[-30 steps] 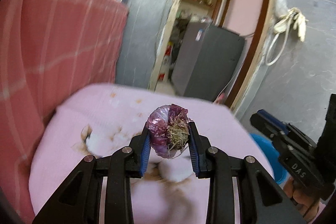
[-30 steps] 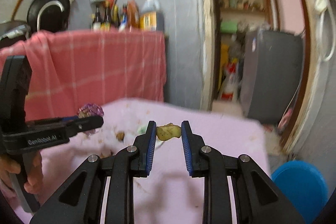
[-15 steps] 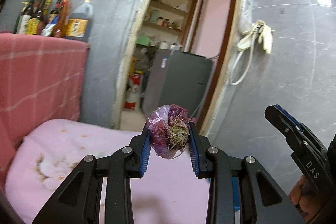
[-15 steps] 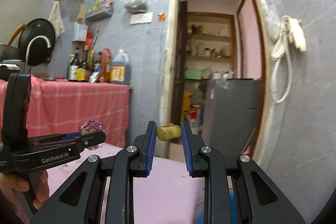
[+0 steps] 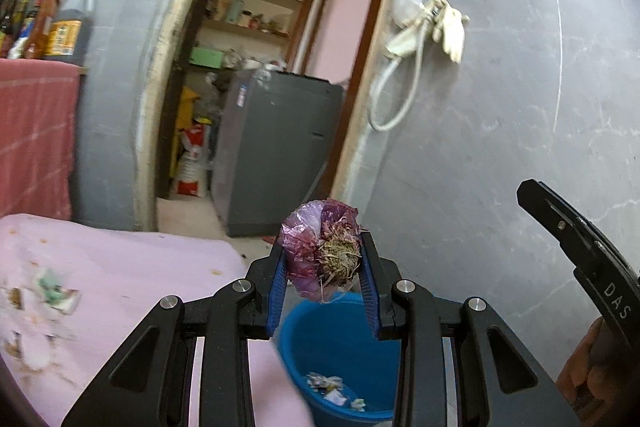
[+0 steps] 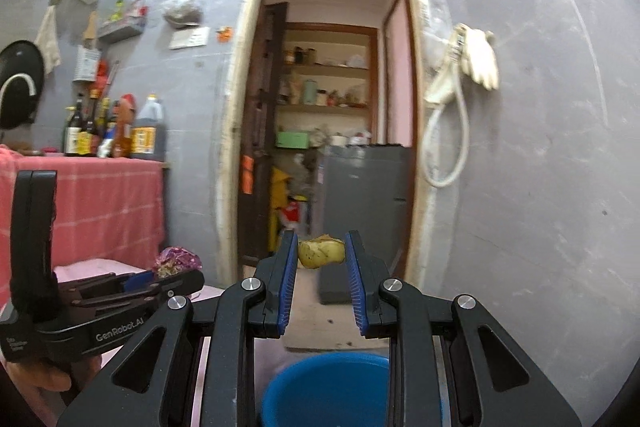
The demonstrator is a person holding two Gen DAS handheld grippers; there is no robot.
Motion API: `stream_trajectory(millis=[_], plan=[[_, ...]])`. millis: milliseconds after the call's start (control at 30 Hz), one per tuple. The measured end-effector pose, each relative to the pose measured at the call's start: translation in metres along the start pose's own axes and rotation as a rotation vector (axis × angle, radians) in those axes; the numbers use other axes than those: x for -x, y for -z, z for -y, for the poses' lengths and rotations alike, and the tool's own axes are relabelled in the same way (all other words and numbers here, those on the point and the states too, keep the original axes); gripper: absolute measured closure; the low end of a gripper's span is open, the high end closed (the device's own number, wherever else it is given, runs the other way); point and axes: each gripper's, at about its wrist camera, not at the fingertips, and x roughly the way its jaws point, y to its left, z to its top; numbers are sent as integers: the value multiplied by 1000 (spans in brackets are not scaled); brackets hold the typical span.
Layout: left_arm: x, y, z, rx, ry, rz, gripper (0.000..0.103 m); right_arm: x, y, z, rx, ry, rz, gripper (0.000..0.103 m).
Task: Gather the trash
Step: 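Carry both items over the blue bucket and open both tools to drop them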
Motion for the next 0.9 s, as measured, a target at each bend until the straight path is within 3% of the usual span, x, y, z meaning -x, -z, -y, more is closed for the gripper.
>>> stream_trajectory(millis=[367, 900], plan=[[-70, 21, 28, -28, 40, -128, 75, -24, 55, 56, -111, 80, -132, 81], [-121, 65, 23, -25, 36, -375, 72, -58, 108, 81, -231, 74, -329, 79]])
